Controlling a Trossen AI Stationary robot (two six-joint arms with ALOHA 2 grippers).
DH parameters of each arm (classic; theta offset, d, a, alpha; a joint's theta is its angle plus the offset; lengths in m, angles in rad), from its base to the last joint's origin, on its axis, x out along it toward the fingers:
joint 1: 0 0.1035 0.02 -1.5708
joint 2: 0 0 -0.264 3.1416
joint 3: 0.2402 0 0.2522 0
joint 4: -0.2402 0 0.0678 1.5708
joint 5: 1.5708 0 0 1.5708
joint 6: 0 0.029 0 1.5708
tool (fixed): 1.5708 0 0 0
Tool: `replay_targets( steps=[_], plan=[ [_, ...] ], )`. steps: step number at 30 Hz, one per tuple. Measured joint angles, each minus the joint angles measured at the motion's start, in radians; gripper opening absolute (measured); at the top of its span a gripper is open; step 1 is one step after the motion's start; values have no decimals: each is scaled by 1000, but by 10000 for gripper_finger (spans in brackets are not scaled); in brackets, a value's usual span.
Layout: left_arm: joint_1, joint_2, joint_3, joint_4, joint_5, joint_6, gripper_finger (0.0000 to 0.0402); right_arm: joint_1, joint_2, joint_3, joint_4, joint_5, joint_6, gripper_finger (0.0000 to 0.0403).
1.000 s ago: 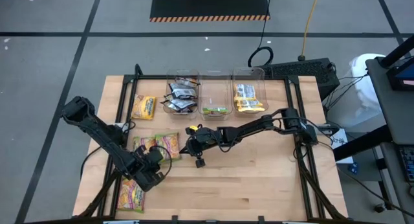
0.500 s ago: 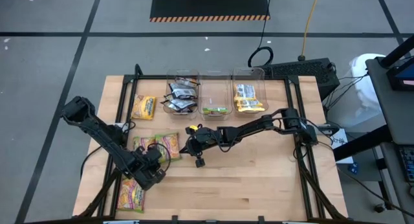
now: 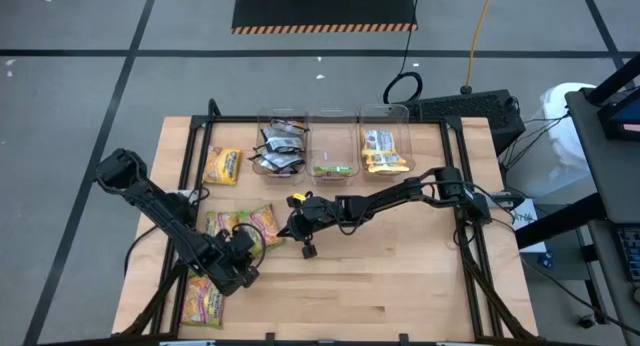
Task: Sort Maruchan noodles
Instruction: Put the green noodle pack into the middle transparent bin
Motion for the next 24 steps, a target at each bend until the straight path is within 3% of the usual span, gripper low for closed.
replay_targets(
  steps=[7,17,24],
  plan=[
    [31,29,0,-8,-32,-14,85,0,0,0,0,0,0,0],
    [78,198,6,118,-50,-37,85,0,1,0,-1,0,3,0],
    [76,203,4,123,-74,-40,85,0,1,0,-2,0,3,0]
  ],
)
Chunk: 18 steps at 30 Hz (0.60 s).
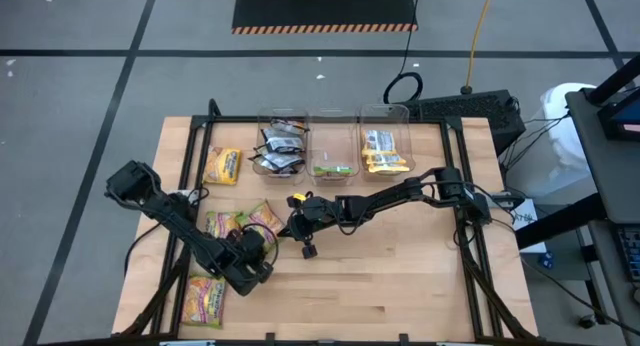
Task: Sort Maruchan noodles
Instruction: Put the green noodle pack into the middle transparent bin
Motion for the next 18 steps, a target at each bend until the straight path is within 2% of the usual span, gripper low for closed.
replay_targets(
  steps=[6,12,18],
  plan=[
    [0,1,-1,-6,2,-1,74,0,0,0,0,0,0,0],
    [0,3,-2,-9,-4,0,11,0,0,0,0,0,0,0],
    [1,-18,-5,-10,-1,-2,4,0,0,0,0,0,4,0]
  ],
)
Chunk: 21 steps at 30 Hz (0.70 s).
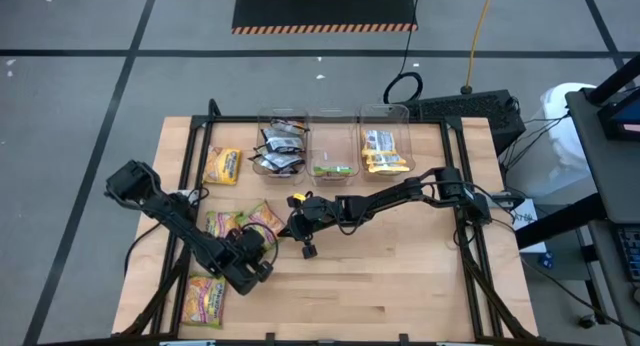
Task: Sort Maruchan noodles
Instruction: Put the green noodle pack into the middle transparent bin
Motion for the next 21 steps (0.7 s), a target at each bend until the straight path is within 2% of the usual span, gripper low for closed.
replay_targets(
  steps=[7,21],
  plan=[
    [1,-92,-5,-34,15,22,2,1,-34,0,-30,0,4,0],
    [2,-227,-1,-128,-24,35,1,2,-47,1,-104,-1,4,0]
  ],
)
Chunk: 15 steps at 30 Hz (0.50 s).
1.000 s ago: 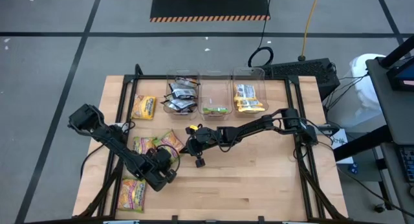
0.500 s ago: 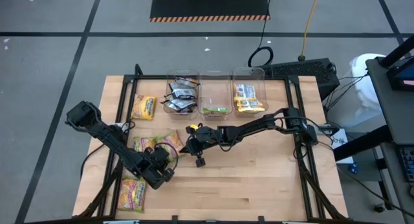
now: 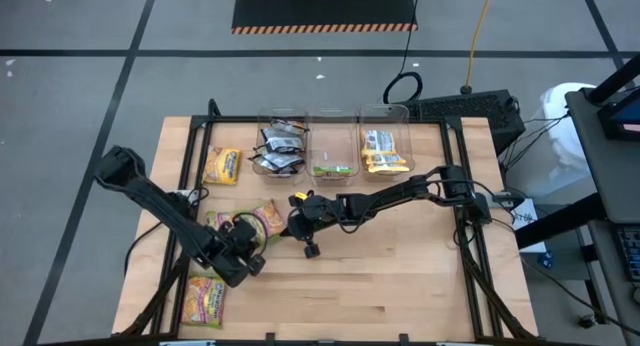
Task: Sort Maruchan noodles
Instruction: Put the green noodle pack into the middle transparent bin
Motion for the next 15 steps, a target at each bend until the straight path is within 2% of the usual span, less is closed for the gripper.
replay_targets(
  steps=[15],
  plan=[
    [0,-144,2,-83,-40,27,0,0,-2,0,-137,0,-6,0]
  ],
)
